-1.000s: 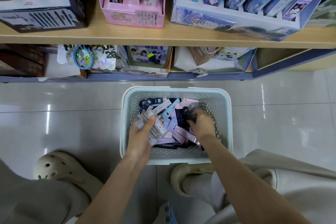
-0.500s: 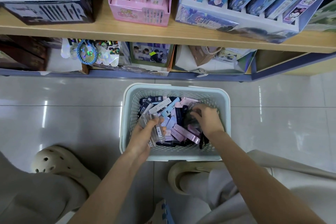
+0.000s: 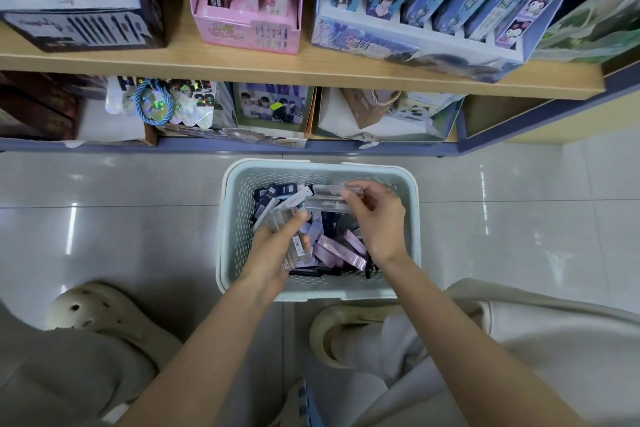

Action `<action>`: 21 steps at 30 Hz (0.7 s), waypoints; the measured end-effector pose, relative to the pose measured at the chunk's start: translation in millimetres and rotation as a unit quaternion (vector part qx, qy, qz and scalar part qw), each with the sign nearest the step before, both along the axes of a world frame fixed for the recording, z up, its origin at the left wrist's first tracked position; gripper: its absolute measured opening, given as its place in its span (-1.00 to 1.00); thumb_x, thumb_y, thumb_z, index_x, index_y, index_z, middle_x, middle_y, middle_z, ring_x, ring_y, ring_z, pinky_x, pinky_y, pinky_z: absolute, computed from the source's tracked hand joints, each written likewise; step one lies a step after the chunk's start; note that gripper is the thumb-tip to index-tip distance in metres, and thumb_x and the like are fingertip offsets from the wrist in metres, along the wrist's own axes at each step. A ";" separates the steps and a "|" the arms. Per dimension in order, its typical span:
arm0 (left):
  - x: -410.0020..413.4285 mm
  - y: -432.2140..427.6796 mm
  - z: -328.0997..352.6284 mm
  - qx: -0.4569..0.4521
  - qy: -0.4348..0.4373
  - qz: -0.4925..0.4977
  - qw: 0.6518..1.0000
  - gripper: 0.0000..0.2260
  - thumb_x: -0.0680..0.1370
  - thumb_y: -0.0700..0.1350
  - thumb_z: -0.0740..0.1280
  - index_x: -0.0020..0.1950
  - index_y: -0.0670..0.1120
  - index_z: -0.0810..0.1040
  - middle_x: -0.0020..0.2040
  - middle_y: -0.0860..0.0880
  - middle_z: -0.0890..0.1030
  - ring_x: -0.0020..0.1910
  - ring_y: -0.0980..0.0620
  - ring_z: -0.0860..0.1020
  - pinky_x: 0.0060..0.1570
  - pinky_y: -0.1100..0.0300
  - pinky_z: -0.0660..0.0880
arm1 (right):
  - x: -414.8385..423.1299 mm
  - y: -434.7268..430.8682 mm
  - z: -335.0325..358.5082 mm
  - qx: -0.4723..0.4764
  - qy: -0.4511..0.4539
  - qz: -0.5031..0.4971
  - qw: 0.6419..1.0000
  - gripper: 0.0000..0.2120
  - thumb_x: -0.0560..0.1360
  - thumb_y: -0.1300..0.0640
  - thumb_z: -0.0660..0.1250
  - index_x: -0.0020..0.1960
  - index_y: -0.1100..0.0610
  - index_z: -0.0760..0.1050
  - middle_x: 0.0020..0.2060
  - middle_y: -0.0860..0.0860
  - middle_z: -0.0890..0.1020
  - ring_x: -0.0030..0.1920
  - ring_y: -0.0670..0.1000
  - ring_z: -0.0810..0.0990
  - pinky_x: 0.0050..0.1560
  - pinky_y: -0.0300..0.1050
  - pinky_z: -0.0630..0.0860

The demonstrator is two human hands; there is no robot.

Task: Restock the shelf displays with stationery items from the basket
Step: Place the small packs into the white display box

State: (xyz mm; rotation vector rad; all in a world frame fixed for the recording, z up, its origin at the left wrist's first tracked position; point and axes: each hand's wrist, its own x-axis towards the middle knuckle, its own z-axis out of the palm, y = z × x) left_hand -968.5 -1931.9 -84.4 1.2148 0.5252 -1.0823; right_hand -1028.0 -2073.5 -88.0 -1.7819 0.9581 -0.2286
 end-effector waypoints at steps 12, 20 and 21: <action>1.0 -6.4 67.6 0.009 -0.086 0.100 0.991 -0.89 0.51 -0.23 0.38 -0.16 -0.06 0.50 -0.50 0.05 0.54 -0.56 0.17 0.47 -0.52 0.28 0.48 | -4.0 28.2 69.0 0.349 -0.087 -0.120 0.925 -0.83 0.57 0.20 0.26 -0.20 0.17 0.42 -0.17 0.09 0.59 -0.09 -0.02 0.61 -0.01 -0.22 0.60; 2.2 10.9 130.2 -0.039 -0.153 0.058 0.986 -0.91 0.54 -0.20 0.34 -0.13 -0.04 0.49 -0.39 -0.01 0.51 -0.47 0.15 0.46 -0.54 0.34 0.43 | -22.4 18.2 136.5 0.226 -0.034 0.097 0.969 -0.83 0.52 0.20 0.32 0.10 0.08 0.55 -0.17 -0.07 0.64 -0.20 -0.17 0.55 -0.11 -0.30 0.42; 1.0 12.0 138.8 -0.046 -0.160 0.053 0.985 -0.92 0.54 -0.19 0.34 -0.11 -0.03 0.49 -0.39 -0.01 0.52 -0.46 0.13 0.47 -0.53 0.33 0.43 | -23.1 20.0 145.9 0.205 -0.030 0.129 0.970 -0.83 0.53 0.21 0.32 0.10 0.06 0.55 -0.16 -0.08 0.65 -0.19 -0.17 0.56 -0.11 -0.33 0.44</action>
